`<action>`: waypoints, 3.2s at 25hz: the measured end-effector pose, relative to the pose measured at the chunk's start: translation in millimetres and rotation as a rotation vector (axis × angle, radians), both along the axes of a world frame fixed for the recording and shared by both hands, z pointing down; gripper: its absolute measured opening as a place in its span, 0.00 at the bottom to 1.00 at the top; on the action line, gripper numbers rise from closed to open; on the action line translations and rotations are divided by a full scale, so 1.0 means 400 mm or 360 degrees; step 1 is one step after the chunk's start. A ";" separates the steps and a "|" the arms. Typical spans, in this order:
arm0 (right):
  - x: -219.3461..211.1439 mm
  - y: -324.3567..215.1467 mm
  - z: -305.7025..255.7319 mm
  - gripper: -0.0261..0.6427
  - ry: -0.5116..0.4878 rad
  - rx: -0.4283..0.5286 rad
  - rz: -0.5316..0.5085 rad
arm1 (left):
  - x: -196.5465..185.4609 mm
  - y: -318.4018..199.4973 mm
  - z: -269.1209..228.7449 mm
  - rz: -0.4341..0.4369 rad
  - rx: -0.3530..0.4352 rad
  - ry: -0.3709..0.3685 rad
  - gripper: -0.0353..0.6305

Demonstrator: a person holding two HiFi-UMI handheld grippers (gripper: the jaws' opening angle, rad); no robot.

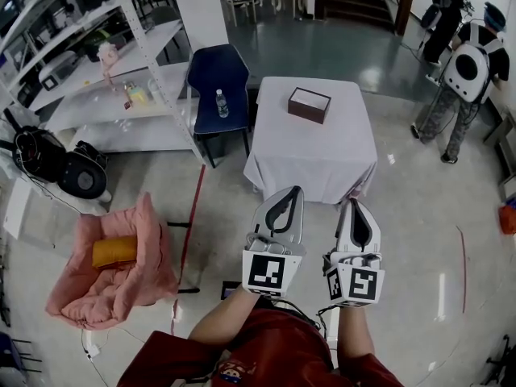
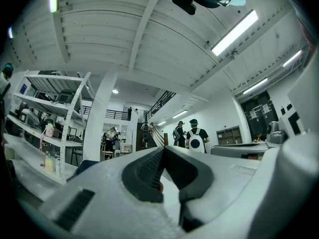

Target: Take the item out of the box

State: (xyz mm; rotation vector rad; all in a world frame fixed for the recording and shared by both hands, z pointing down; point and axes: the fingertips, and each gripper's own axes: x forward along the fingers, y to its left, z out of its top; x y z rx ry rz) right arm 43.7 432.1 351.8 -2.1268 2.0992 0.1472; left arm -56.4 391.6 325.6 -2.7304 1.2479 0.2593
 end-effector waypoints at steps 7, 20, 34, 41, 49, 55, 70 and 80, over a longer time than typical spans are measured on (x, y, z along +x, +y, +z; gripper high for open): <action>0.027 -0.075 0.031 0.04 0.0008 -0.0028 0.0019 | 0.028 -0.079 0.024 0.0017 -0.0026 0.0006 0.06; 0.057 -0.320 0.030 0.04 0.0030 -0.0060 0.0053 | 0.060 -0.331 0.027 0.0050 -0.0052 0.0006 0.06; 0.062 -0.732 0.028 0.04 0.0029 -0.0115 0.0070 | 0.063 -0.742 0.013 0.0056 -0.0063 0.0029 0.06; 0.056 -0.929 0.025 0.04 0.0031 -0.0130 0.0061 | 0.066 -0.935 0.008 0.0063 -0.0070 0.0023 0.06; 0.045 -1.104 0.027 0.04 0.0044 -0.0145 0.0066 | 0.051 -1.111 0.016 0.0066 -0.0080 0.0034 0.06; 0.034 -1.180 0.020 0.04 0.0060 -0.0140 0.0079 | 0.039 -1.191 0.016 0.0074 -0.0101 0.0048 0.06; 0.126 -1.322 0.036 0.04 0.0074 -0.0138 0.0088 | 0.129 -1.337 0.046 0.0084 -0.0113 0.0032 0.06; 0.311 -1.458 0.015 0.04 0.0074 -0.0148 0.0091 | 0.316 -1.473 0.024 0.0085 -0.0125 0.0046 0.06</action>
